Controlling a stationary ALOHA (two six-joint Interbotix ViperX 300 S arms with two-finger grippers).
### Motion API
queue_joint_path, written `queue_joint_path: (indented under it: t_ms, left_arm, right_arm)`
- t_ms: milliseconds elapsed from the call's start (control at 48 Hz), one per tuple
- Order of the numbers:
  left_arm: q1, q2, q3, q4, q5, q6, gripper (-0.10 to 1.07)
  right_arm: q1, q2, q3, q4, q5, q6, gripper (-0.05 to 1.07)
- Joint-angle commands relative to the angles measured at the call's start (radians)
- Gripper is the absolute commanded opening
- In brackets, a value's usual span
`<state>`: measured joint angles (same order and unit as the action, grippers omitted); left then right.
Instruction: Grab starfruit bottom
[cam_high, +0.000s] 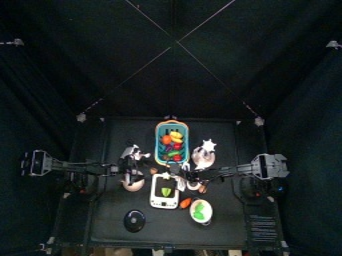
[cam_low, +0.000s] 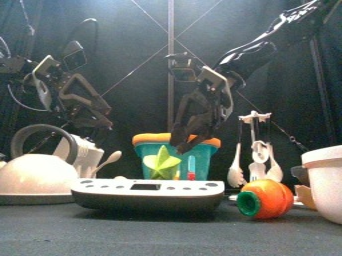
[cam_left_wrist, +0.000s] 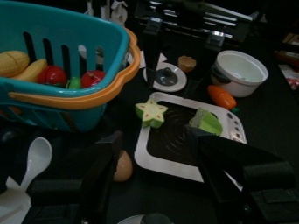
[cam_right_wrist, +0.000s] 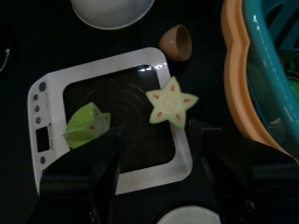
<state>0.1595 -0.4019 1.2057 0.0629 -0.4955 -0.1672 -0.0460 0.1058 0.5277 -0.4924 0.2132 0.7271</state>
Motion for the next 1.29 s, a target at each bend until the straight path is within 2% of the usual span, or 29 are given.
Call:
queue_joint_path:
  t_ms: [0, 417, 979, 1271]
  left_arm:
    - [0.005, -0.003, -0.012, 0.005, -0.006, 0.002, 0.93]
    - [0.009, -0.002, -0.006, 0.014, -0.006, 0.002, 0.93]
    - [0.014, -0.002, -0.005, 0.014, -0.002, 0.002, 0.93]
    - [0.014, -0.002, -0.005, 0.015, -0.002, 0.002, 0.93]
  right_arm:
    - [-0.006, 0.005, -0.044, 0.002, 0.009, -0.002, 0.91]
    - [-0.025, 0.06, -0.103, 0.0, 0.074, 0.0, 0.91]
    - [-0.031, 0.092, -0.135, 0.0, 0.086, -0.011, 0.89]
    - [-0.021, 0.092, -0.133, -0.003, 0.087, -0.014, 0.79]
